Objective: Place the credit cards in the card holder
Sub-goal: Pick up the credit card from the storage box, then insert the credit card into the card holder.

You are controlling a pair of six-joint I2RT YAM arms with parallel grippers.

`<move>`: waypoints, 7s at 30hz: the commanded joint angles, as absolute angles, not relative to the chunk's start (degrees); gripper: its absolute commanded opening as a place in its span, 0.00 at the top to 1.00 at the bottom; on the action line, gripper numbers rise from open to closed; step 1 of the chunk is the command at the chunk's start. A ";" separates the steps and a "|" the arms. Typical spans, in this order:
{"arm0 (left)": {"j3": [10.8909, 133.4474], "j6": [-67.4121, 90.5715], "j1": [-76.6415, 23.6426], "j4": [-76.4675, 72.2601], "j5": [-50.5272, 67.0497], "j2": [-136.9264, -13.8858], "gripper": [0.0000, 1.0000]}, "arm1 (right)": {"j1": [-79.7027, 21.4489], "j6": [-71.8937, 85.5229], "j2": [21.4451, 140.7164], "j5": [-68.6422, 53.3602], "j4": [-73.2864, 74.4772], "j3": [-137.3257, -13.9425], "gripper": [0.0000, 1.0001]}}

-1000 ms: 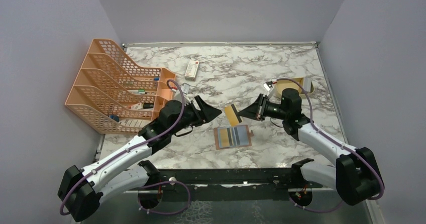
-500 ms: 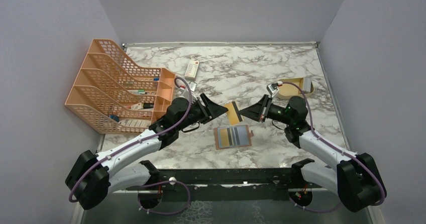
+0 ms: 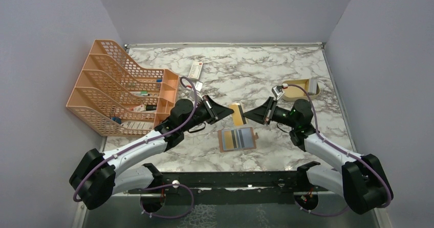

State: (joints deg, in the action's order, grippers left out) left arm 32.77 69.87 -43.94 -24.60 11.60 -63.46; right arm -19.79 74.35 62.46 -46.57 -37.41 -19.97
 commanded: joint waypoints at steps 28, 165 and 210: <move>34.32 56.60 -40.65 -15.14 24.40 -77.92 1.00 | -22.66 24.68 75.24 -20.67 20.74 -38.48 0.45; 37.84 57.22 -42.28 -18.42 22.98 -92.54 0.49 | -32.33 34.05 66.40 -6.75 32.27 -37.26 0.59; 40.87 57.68 -45.90 -18.41 23.94 -96.89 0.48 | -32.43 34.05 70.37 -8.96 24.30 -31.54 0.86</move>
